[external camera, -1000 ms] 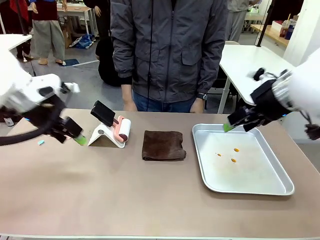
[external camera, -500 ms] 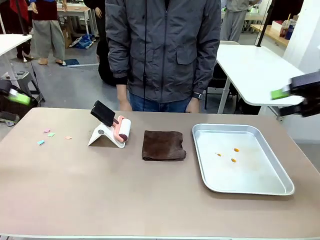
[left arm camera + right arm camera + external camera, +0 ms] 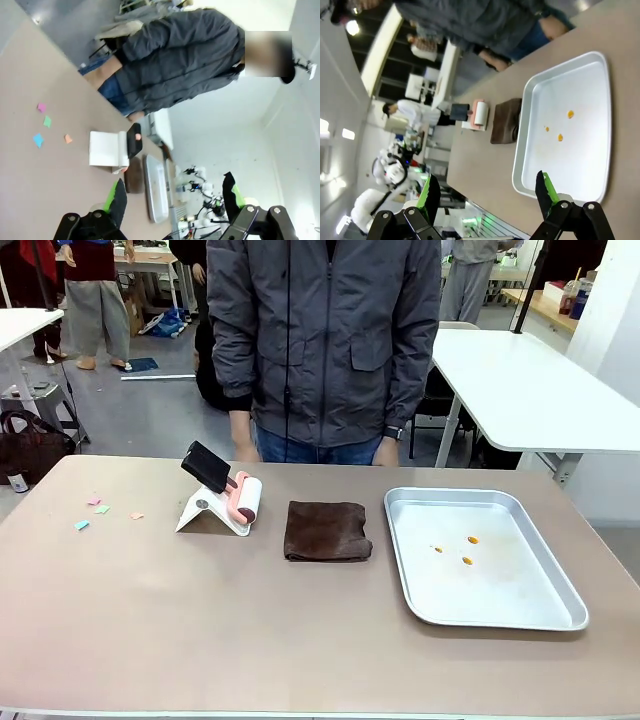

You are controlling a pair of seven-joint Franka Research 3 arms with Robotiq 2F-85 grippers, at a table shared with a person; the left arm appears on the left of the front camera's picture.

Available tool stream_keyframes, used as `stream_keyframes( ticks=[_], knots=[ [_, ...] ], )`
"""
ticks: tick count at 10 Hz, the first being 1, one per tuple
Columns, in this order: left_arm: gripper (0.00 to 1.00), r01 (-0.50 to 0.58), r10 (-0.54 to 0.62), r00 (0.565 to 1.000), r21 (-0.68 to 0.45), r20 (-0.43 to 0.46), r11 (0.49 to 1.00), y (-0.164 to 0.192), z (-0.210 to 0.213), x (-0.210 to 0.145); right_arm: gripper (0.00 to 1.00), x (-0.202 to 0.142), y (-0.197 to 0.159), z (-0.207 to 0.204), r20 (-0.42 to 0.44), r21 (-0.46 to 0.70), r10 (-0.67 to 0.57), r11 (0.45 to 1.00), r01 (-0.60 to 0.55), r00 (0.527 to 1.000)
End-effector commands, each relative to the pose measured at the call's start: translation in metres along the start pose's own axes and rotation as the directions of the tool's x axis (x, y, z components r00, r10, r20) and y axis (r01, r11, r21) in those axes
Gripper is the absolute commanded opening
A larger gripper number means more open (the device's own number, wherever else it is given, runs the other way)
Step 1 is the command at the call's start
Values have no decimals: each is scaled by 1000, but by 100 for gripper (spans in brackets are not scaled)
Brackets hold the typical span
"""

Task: Clean the surface of the table.
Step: Hold the Lint Roller with your left hand and the towel with your right hand.

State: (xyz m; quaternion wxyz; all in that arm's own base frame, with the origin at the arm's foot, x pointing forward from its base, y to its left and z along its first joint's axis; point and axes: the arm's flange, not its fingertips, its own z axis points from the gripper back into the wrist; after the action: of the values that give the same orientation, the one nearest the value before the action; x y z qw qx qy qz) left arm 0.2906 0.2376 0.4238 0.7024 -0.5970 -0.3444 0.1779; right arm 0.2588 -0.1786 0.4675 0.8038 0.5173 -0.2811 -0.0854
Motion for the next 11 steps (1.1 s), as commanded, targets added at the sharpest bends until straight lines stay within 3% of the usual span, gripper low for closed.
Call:
stream_keyframes(
  ticks=[1, 3, 4, 11],
  knots=[
    [100, 27, -28, 999, 24, 20, 999, 1, -28, -16, 100, -64, -28, -19, 62, 67, -22, 998, 18, 998],
    [100, 18, -27, 997, 123, 70, 992, -12, -48, -43, 100, -61, -40, -21, 95, 20, -78, 997, 76, 992],
    [100, -6, 6, 1000, 13, 24, 1000, 7, -13, -2, 100, -9, -29, 21, 58, 39, -54, 998, 52, 997],
    [100, -6, 6, 1000, 13, 24, 1000, 7, -13, -2, 100, -9, -29, 21, 58, 39, -54, 998, 52, 997]
  ],
)
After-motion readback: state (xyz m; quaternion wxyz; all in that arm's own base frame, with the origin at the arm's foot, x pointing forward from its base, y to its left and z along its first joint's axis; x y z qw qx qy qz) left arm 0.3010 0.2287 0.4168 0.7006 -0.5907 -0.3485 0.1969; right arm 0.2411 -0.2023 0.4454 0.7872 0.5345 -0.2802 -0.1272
